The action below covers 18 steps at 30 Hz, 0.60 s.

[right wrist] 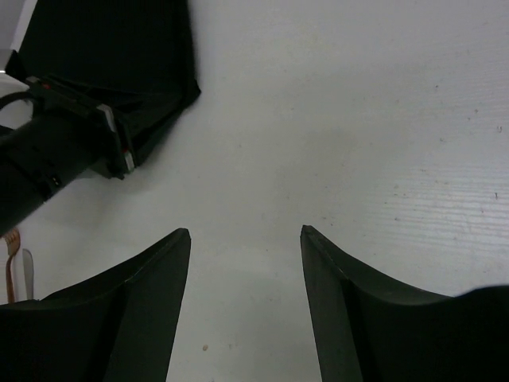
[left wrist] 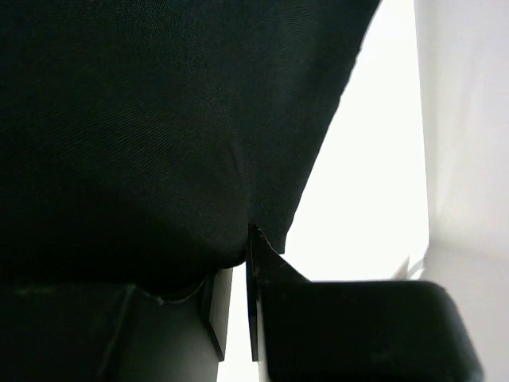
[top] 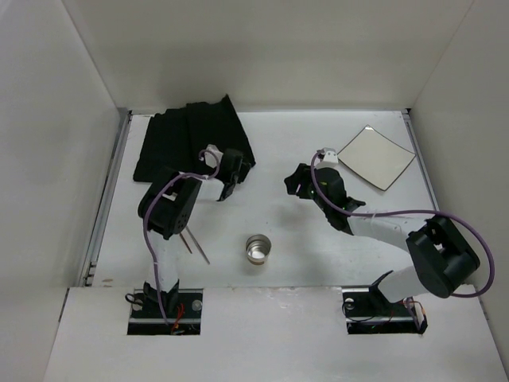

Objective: Set the dinner table for one person

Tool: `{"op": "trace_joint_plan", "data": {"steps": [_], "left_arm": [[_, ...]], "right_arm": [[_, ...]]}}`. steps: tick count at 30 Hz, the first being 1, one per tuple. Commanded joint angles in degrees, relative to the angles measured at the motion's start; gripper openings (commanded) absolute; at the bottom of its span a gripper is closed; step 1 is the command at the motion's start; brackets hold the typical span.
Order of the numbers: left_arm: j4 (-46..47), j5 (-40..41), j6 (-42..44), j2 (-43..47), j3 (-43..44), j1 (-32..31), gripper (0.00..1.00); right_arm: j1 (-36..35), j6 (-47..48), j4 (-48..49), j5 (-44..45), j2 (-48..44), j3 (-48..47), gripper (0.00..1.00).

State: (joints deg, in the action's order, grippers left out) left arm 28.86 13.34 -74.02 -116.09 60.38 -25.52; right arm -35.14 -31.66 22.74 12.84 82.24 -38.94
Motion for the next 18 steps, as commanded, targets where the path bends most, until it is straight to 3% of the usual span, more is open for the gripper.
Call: {"op": "trace_joint_plan", "data": {"steps": [1,11,18], "left_arm": [[5.9,-4.7,-0.4,0.3,-0.8,-4.8,0.07],[6.0,-8.4,-3.2,-3.0,5.4,-18.2,0.11],[5.8,-5.7,2.6,3.9,4.2,-24.3,0.48]], "right_arm": [[1.2,-2.5,2.0,0.4,-0.5,-0.6,0.64],[8.6,-8.7,-1.7,7.5,-4.9,3.2,0.64],[11.0,-10.9,-4.8,8.3,-3.8,2.7,0.64]]}}
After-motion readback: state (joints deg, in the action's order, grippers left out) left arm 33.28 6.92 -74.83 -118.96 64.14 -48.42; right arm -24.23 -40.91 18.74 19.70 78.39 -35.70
